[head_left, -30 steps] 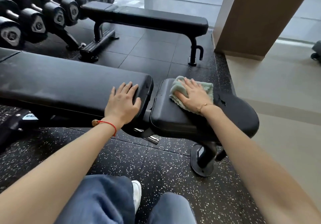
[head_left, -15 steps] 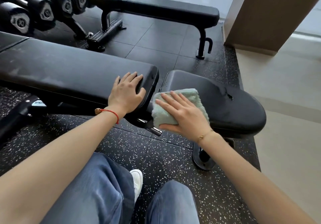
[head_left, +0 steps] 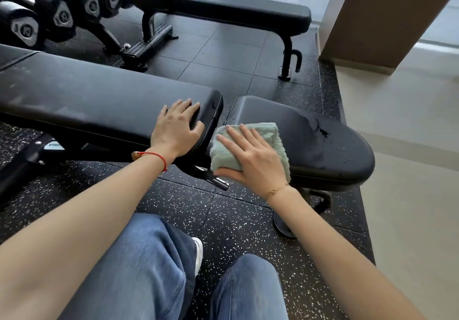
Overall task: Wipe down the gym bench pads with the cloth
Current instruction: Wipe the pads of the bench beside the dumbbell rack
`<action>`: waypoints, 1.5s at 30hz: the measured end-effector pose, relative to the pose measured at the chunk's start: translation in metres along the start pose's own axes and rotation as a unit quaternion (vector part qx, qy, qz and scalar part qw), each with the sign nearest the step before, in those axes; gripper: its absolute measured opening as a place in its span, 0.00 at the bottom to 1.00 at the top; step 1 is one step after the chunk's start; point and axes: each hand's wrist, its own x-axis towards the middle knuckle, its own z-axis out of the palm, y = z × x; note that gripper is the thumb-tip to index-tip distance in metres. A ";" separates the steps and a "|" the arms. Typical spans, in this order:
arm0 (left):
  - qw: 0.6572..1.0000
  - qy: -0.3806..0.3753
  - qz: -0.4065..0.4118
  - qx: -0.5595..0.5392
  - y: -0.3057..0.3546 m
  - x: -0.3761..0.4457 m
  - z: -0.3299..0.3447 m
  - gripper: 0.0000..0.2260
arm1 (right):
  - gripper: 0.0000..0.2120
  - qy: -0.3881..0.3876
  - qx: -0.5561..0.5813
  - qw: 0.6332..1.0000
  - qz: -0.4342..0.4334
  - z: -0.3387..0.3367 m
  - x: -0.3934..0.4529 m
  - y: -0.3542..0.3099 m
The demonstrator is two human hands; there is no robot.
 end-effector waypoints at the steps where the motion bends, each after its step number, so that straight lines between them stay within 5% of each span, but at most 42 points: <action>1: 1.000 -0.001 0.001 0.000 -0.001 0.000 0.000 0.24 | 0.37 0.002 0.003 1.000 -0.012 0.001 -0.001 0.000; 4: 1.000 -0.008 0.004 -0.004 -0.006 0.000 -0.002 0.24 | 0.37 0.007 0.001 0.999 -0.043 -0.006 -0.032 0.029; 9: 1.000 -0.015 0.007 0.003 -0.002 0.001 0.000 0.24 | 0.40 -0.002 0.041 0.998 0.056 -0.027 -0.067 0.082; 15: 1.000 -0.009 0.006 0.007 -0.001 0.001 0.000 0.24 | 0.39 -0.069 0.057 0.993 0.077 -0.009 0.012 0.024; 20: 1.000 -0.017 0.015 0.005 -0.006 0.000 0.001 0.24 | 0.33 -0.044 0.080 0.995 0.028 -0.018 -0.023 0.039; 23: 1.000 -0.022 0.012 0.010 -0.005 0.001 0.000 0.25 | 0.39 -0.035 0.103 0.986 0.125 -0.032 -0.047 0.092; 27: 0.999 -0.024 0.011 0.022 0.000 -0.001 0.000 0.28 | 0.35 -0.084 0.088 0.966 0.230 -0.025 0.004 0.120; 31: 0.999 -0.025 0.010 0.018 -0.002 -0.001 0.000 0.29 | 0.32 -0.113 0.083 0.979 0.148 -0.003 0.058 0.069; 36: 0.999 -0.027 0.012 0.019 -0.006 0.001 0.000 0.29 | 0.34 -0.085 0.142 0.986 -0.002 -0.019 -0.010 0.051; 41: 0.999 -0.025 0.011 0.023 -0.002 0.000 0.000 0.29 | 0.39 -0.097 0.171 0.976 0.095 -0.029 -0.004 0.104; 45: 1.000 -0.022 0.008 0.020 -0.002 -0.001 0.000 0.28 | 0.35 -0.128 0.106 0.983 0.082 -0.013 0.043 0.063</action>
